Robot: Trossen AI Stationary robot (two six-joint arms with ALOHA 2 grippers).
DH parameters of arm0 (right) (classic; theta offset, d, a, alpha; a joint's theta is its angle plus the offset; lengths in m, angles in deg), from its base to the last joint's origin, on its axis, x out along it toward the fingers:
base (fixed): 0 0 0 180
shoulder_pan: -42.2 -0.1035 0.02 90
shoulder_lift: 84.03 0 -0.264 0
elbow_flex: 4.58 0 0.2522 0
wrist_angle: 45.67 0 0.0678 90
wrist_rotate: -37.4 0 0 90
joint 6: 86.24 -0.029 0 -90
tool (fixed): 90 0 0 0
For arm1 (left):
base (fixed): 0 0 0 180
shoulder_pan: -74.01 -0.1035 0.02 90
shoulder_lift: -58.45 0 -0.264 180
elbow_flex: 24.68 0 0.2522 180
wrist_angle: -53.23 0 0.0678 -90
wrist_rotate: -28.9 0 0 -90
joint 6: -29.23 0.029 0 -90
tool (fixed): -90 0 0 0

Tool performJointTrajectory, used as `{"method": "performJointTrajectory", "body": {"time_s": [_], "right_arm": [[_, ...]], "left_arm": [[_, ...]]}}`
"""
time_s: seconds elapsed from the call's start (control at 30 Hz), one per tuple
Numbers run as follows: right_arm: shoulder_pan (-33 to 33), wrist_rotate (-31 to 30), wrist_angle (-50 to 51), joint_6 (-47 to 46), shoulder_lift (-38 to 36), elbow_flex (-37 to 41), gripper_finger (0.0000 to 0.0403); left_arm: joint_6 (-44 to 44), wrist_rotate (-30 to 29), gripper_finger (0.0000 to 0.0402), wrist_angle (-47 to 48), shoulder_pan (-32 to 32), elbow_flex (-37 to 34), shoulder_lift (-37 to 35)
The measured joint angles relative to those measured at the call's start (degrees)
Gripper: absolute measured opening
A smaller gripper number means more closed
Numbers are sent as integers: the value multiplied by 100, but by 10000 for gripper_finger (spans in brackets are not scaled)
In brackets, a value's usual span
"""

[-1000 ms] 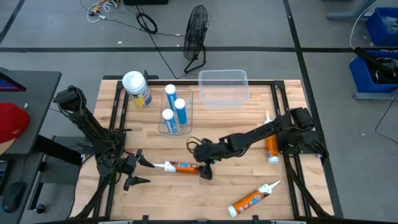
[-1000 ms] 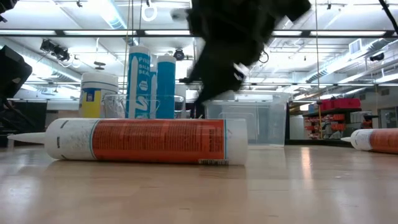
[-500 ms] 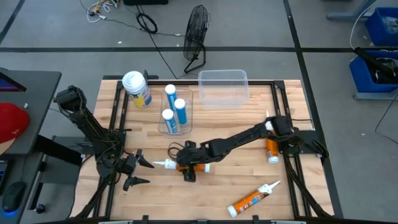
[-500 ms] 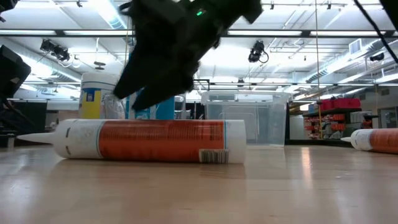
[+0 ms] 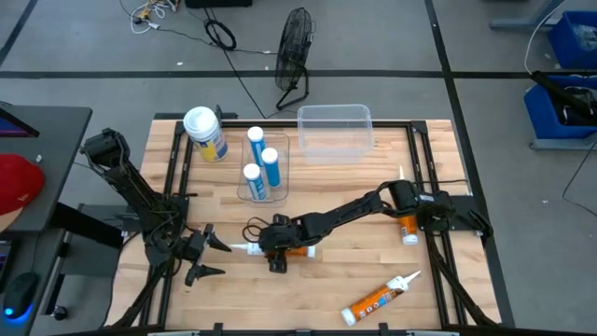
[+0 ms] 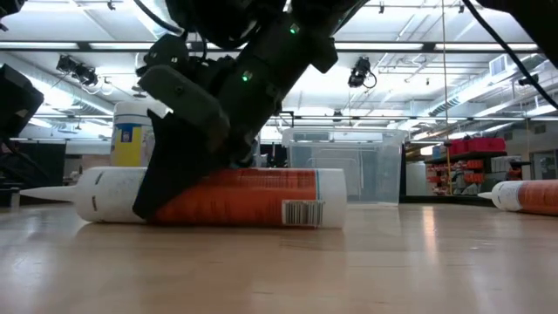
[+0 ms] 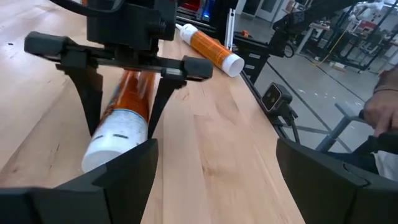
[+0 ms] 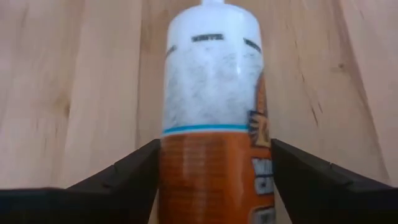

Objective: Pick & place silicon tubes, Sealant and Lysol wipes
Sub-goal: Put the middle left orange sealant into the right transparent bin

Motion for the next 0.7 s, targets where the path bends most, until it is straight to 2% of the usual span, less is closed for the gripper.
{"method": "performJointTrajectory", "body": {"time_s": [0.1,0.27,0.7], "right_arm": [[2,0,5,4,12,0,262],[0,10,90,6,-13,-7,194],[-305,-78,1176,-147,-759,13,194]], "left_arm": [[2,-6,330,-4,0,0,0],[-22,-6,330,-15,0,0,0],[147,-72,330,-220,-4,-2,0]]}}
